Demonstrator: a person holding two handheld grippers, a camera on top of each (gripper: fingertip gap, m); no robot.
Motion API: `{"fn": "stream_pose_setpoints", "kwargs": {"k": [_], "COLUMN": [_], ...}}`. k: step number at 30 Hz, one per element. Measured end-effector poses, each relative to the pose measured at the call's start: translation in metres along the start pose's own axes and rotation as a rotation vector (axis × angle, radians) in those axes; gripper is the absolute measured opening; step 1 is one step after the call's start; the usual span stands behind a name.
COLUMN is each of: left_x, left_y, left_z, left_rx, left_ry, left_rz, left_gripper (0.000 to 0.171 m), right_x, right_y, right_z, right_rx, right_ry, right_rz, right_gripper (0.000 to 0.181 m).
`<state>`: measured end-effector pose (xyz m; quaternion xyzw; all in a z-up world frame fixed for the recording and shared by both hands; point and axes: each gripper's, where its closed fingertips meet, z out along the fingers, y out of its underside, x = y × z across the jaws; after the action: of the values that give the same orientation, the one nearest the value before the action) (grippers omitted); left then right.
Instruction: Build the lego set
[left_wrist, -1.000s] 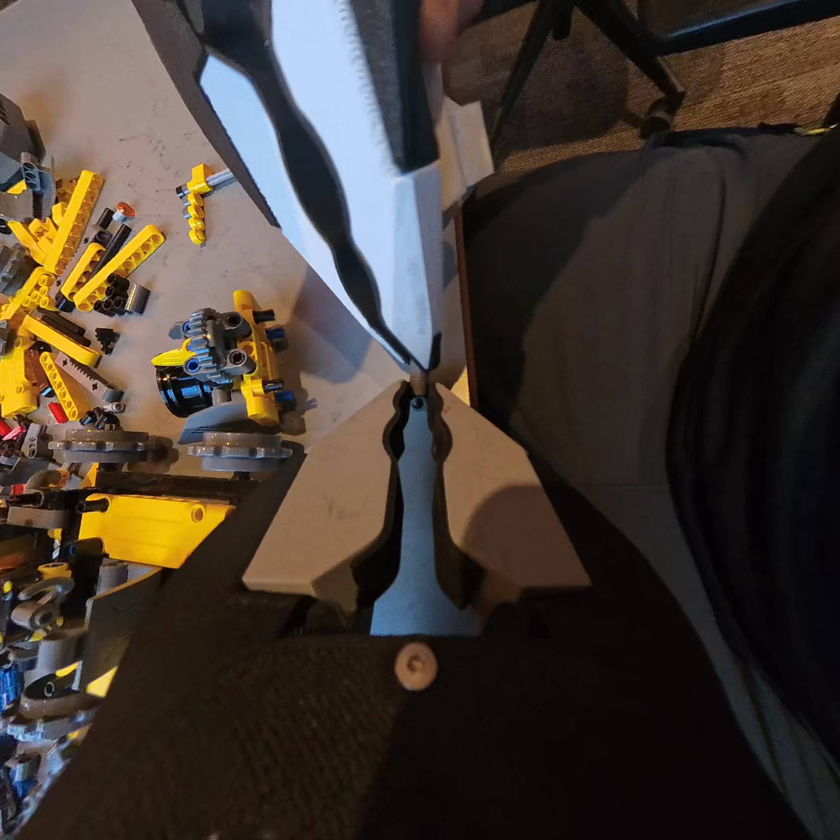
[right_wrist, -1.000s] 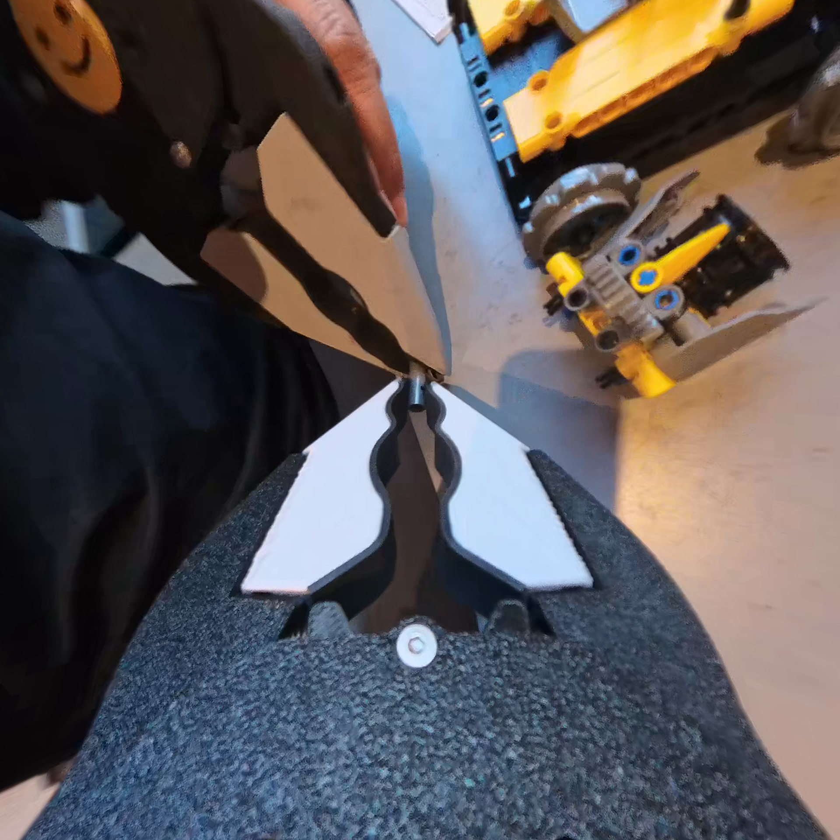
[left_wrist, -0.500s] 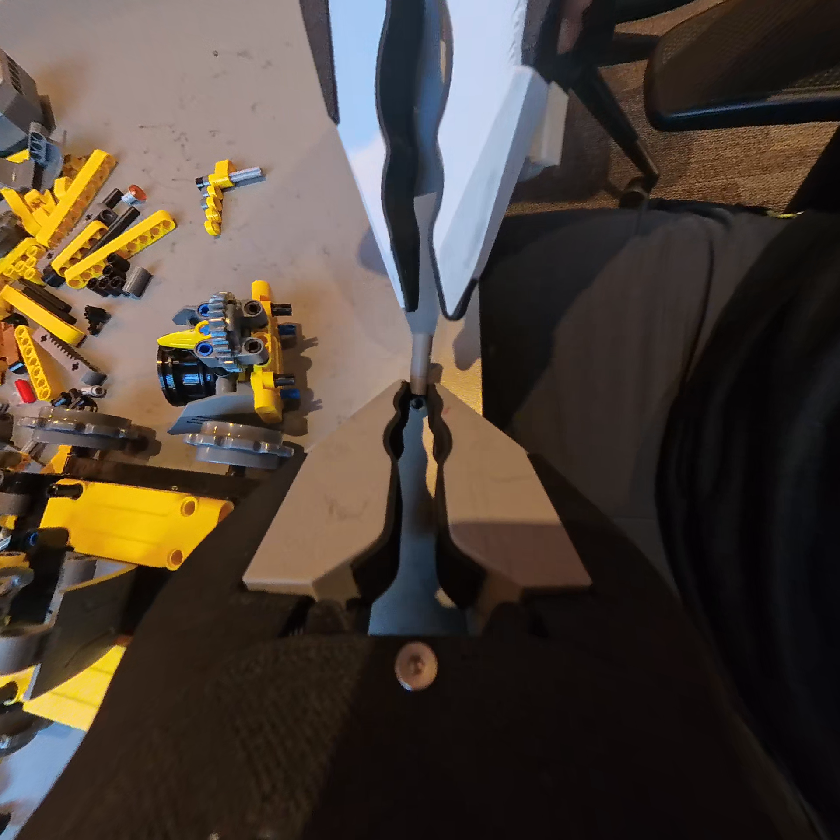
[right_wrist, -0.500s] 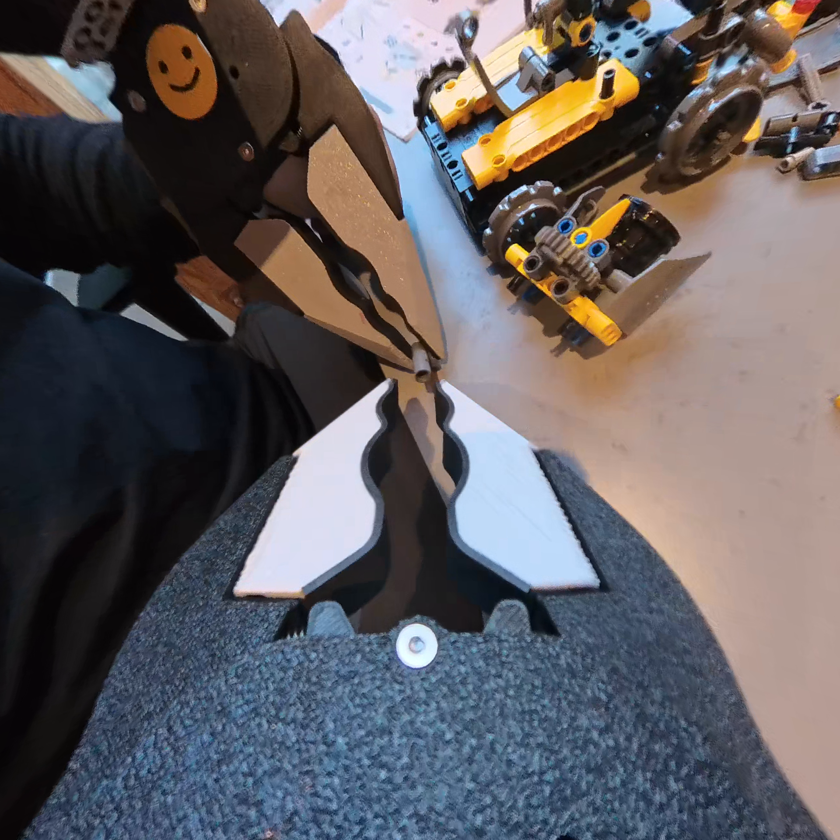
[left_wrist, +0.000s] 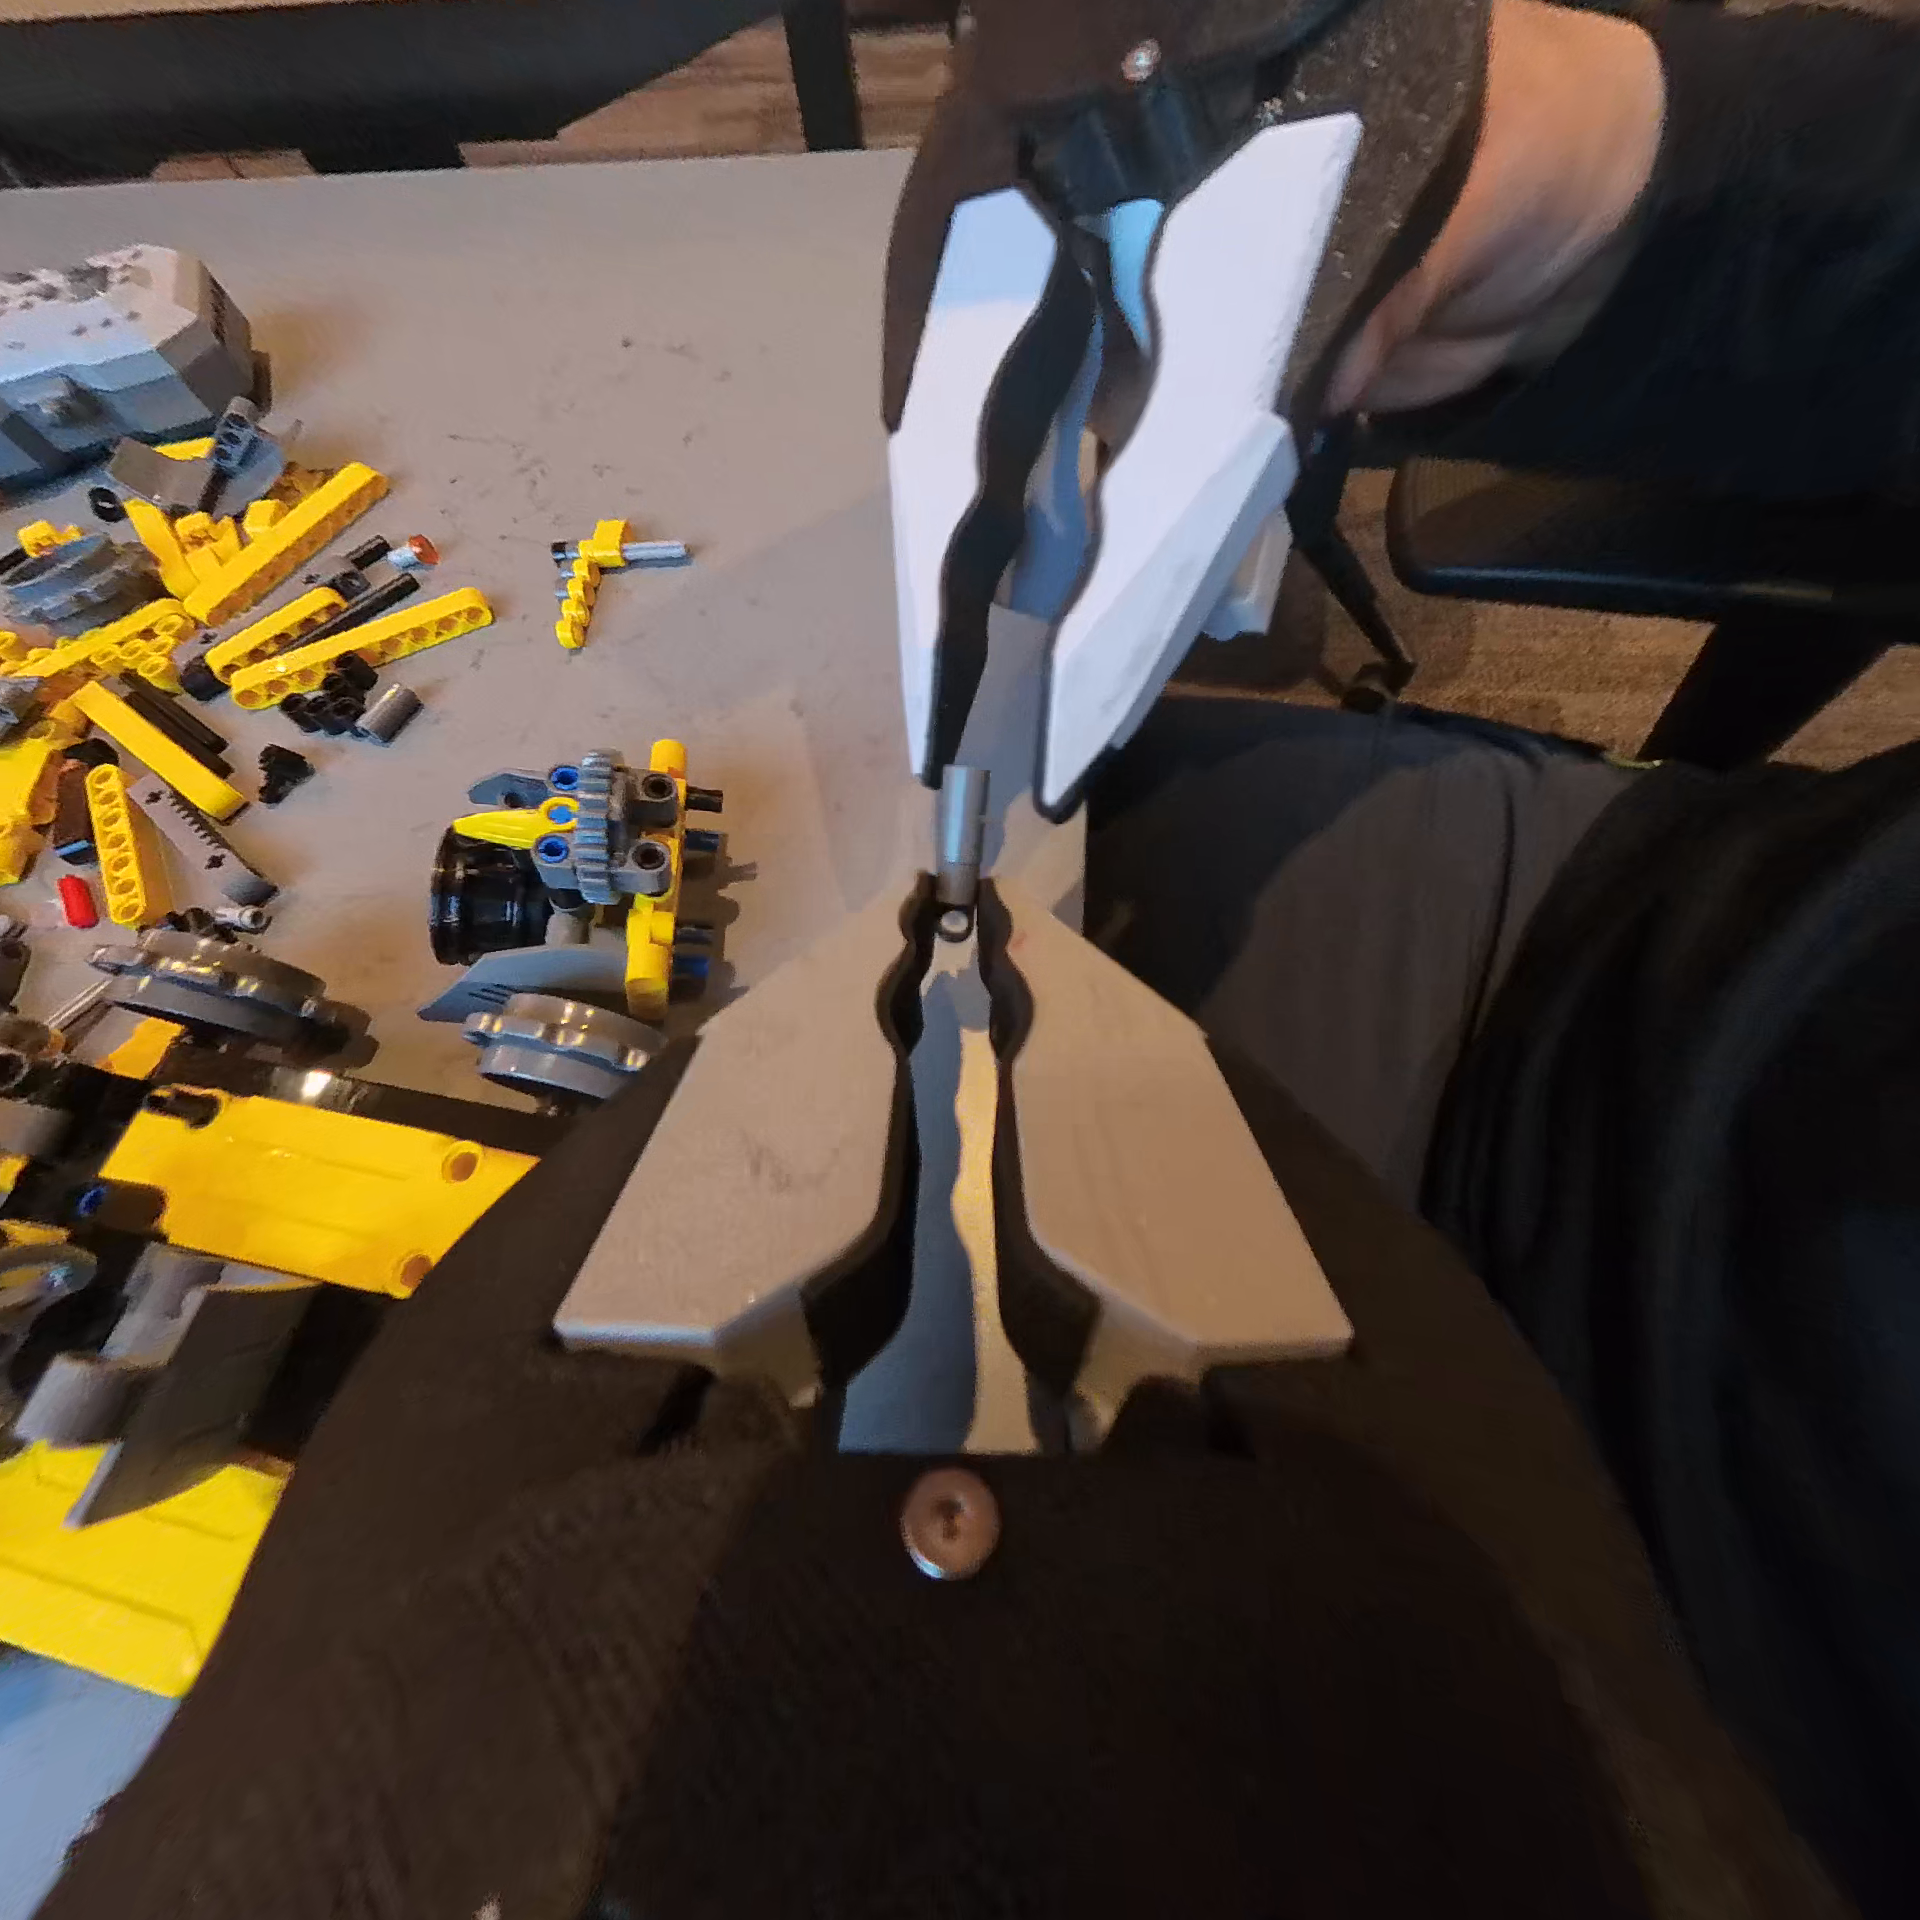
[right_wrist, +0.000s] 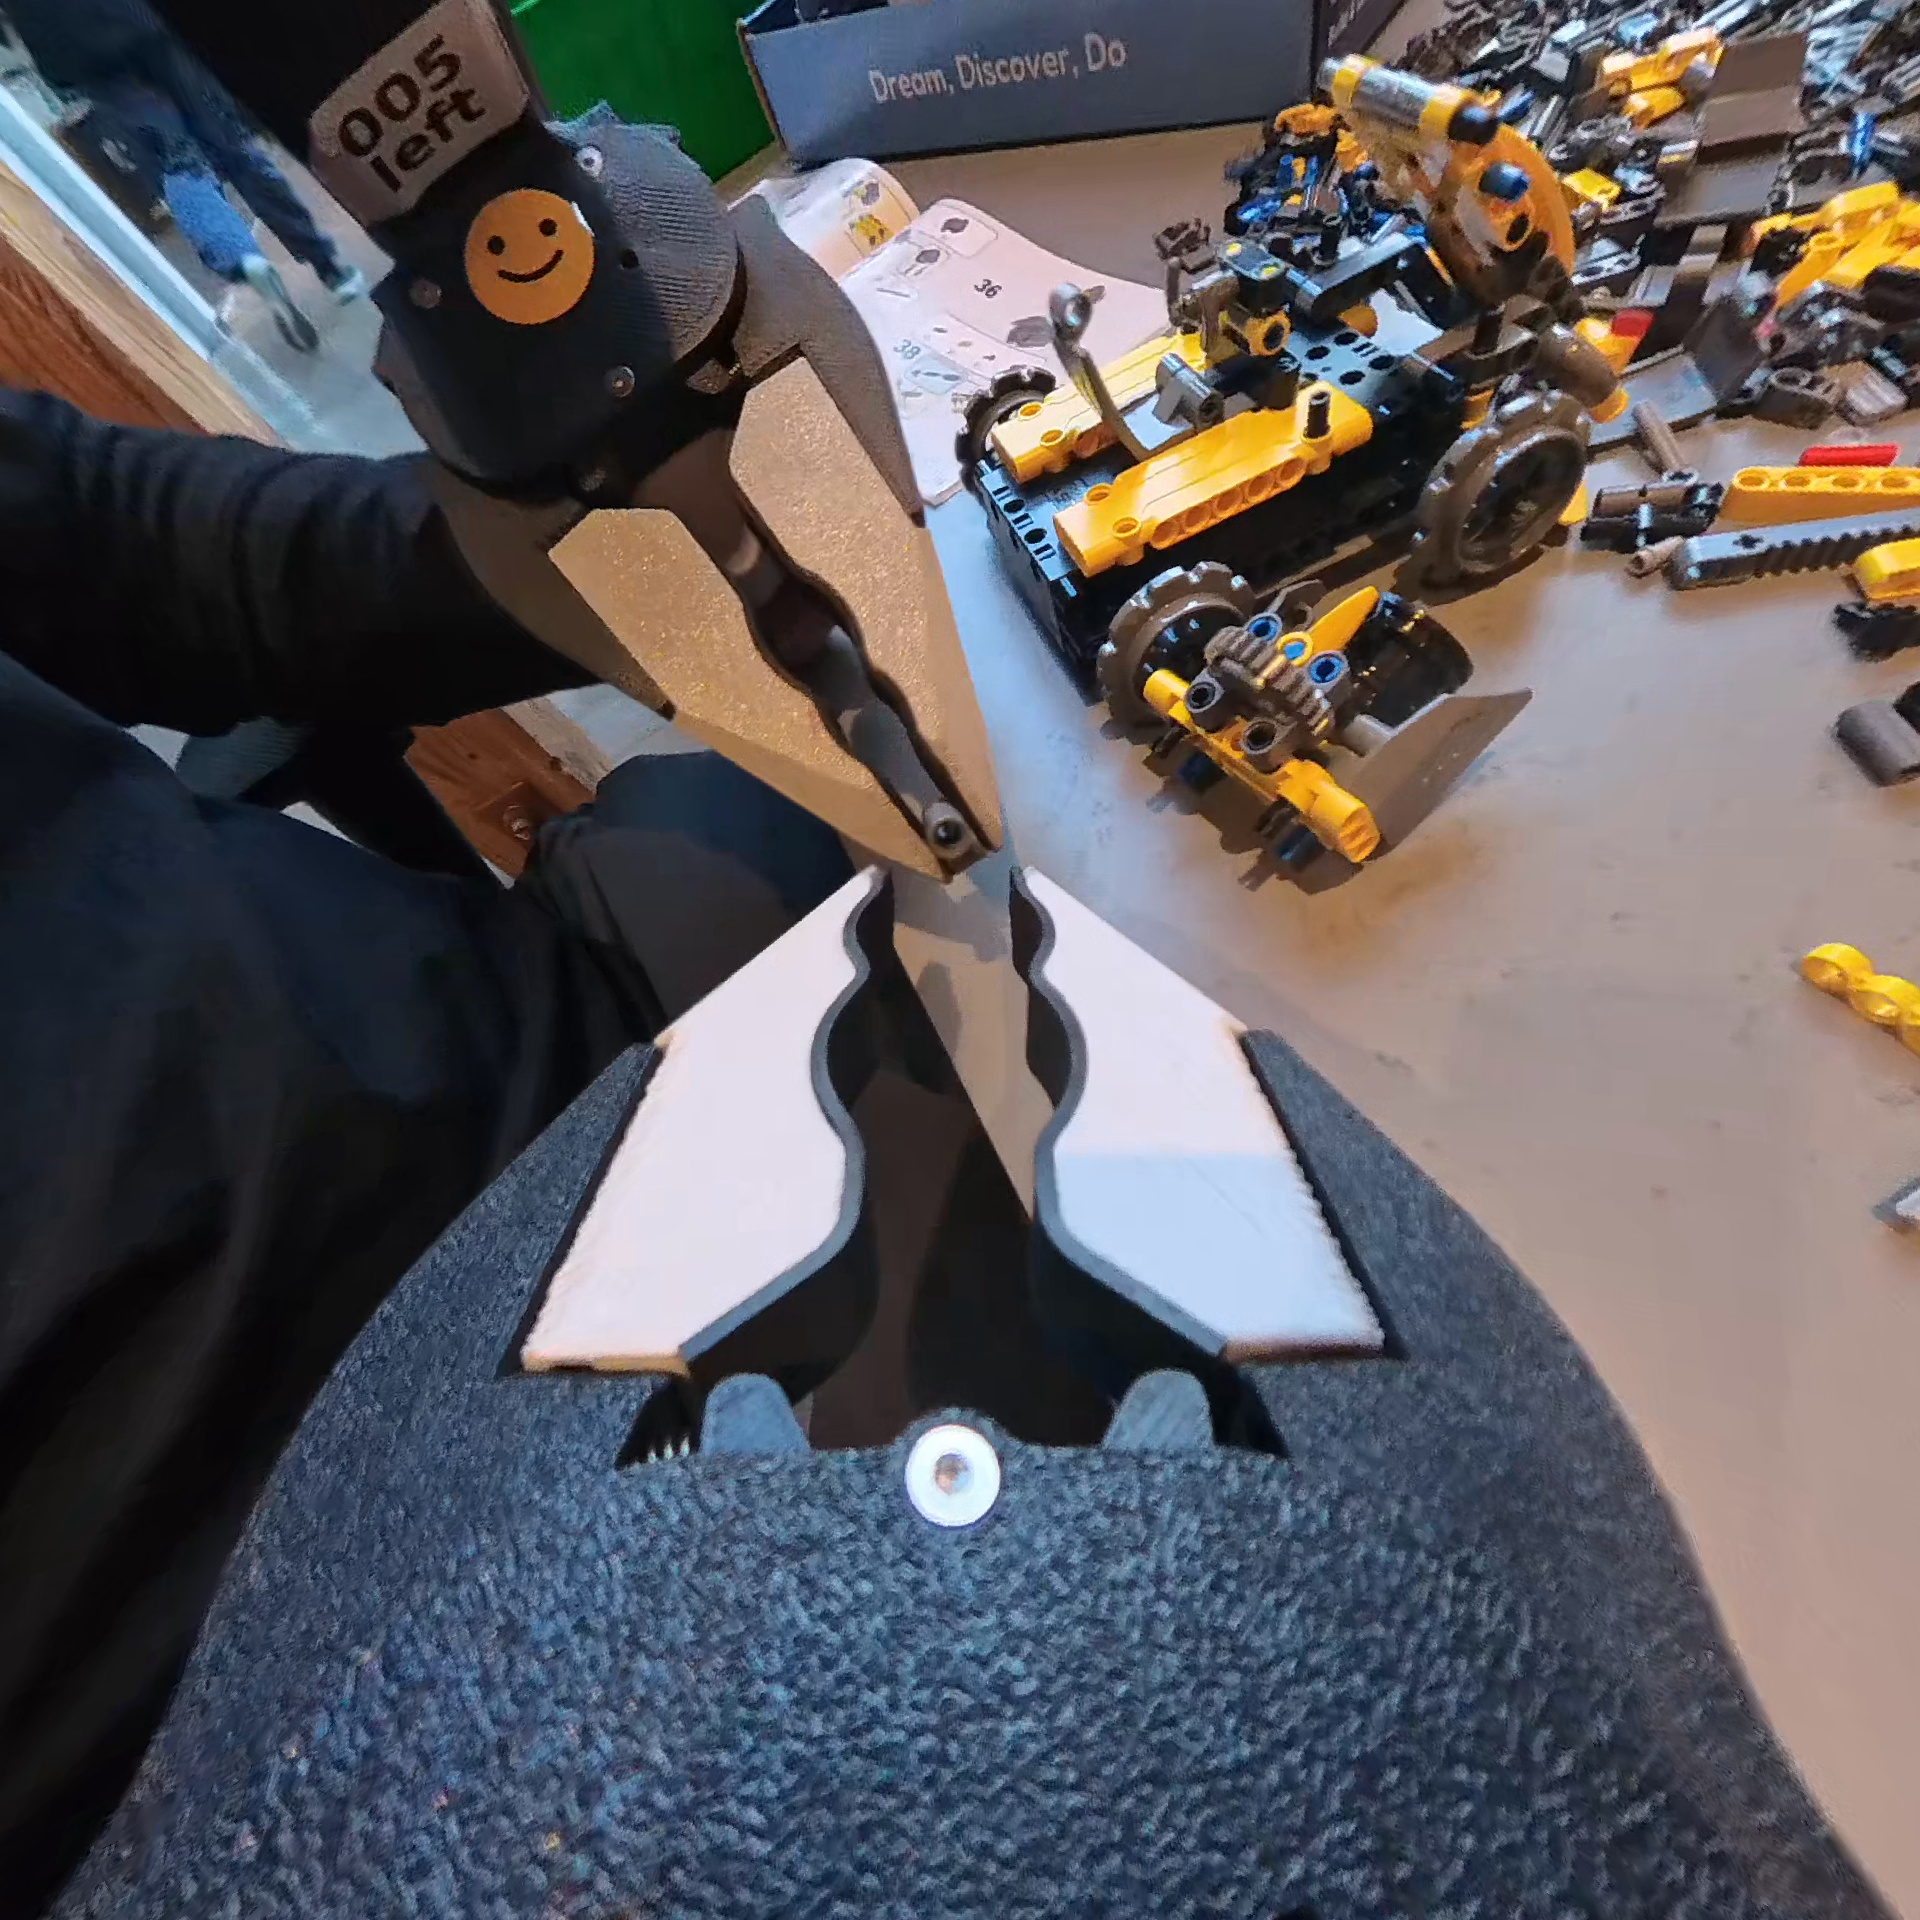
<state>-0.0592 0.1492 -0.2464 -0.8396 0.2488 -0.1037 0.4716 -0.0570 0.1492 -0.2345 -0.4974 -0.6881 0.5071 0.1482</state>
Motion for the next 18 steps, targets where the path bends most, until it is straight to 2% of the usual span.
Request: {"fn": "stream_pose_setpoints", "kwargs": {"k": [5, 12, 16, 18], "left_x": [-0.006, -0.007, -0.006, -0.006], "left_y": [-0.017, -0.041, -0.056, -0.061], "left_z": [-0.009, -0.031, -0.044, -0.048], "left_rx": [0.13, 0.356, 0.505, 0.564], "left_ry": [-0.013, 0.09, 0.19, 0.225], "left_rz": [-0.065, -0.21, -0.318, -0.36], "left_gripper": [0.006, 0.006, 0.006, 0.006], "right_x": [-0.001, -0.005, -0.012, -0.012], "right_y": [-0.004, -0.019, -0.036, -0.047], "right_z": [-0.001, 0.004, 0.004, 0.0], "right_rx": [0.012, 0.084, 0.183, 0.25], "right_ry": [0.048, 0.061, 0.024, 0.052], "right_rz": [-0.089, -0.145, -0.13, -0.152], "right_gripper": [0.025, 0.023, 0.022, 0.022]}}
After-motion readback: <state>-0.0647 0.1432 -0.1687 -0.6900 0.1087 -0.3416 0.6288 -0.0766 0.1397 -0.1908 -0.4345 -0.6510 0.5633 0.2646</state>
